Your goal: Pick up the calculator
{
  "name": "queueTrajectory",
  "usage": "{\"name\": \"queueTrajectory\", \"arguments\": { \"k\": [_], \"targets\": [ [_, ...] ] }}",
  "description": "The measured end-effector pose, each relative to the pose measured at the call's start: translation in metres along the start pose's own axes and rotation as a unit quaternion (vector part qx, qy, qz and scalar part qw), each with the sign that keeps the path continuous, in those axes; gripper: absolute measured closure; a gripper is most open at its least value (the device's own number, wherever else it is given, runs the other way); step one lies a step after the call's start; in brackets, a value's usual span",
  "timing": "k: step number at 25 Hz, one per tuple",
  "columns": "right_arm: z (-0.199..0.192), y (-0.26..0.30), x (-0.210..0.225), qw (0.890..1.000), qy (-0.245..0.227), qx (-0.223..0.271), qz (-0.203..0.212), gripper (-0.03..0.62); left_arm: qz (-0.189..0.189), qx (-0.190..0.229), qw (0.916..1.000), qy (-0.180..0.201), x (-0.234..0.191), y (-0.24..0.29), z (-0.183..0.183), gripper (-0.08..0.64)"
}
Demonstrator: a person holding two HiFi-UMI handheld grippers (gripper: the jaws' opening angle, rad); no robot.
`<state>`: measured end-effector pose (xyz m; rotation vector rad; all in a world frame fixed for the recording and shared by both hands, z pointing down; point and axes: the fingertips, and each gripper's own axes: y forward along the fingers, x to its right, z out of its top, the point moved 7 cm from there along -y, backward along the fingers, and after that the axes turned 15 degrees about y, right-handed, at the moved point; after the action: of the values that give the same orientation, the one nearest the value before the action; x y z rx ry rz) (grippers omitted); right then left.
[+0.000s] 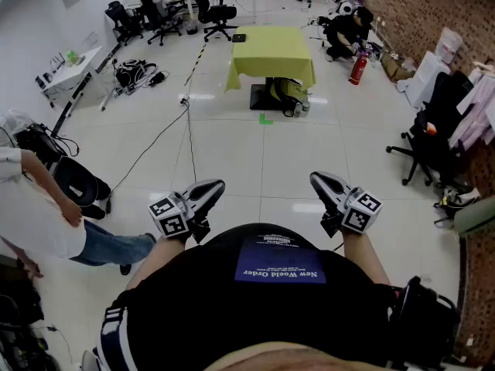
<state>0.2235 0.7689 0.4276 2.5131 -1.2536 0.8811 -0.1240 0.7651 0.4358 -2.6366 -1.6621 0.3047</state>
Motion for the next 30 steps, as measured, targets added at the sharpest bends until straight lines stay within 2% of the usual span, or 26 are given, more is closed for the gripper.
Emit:
{"name": "queueTrajectory", "arguments": {
  "k": [12, 21, 26, 30],
  "targets": [
    [0.041, -0.058, 0.041, 1.0, -0.001, -0.001, 0.005, 0.606, 0.002, -0.002, 1.0, -0.001, 0.03, 0.077, -0.009, 0.553],
    [0.049, -0.078, 0.08, 1.0, 0.017, -0.018, 0.018, 0.607, 0.013, -0.013, 0.9997, -0.018, 0.046, 0.121, -0.023, 0.554],
    [0.051, -0.067, 0.104, 0.999, 0.033, -0.026, 0.012, 0.606, 0.015, -0.019, 0.9993, -0.029, 0.03, 0.133, -0.03, 0.553],
    [0.055, -0.034, 0.115, 0.999, 0.031, -0.033, 0.004, 0.607, 0.006, -0.012, 0.9991, -0.041, -0.008, 0.133, -0.032, 0.554]
  ]
}}
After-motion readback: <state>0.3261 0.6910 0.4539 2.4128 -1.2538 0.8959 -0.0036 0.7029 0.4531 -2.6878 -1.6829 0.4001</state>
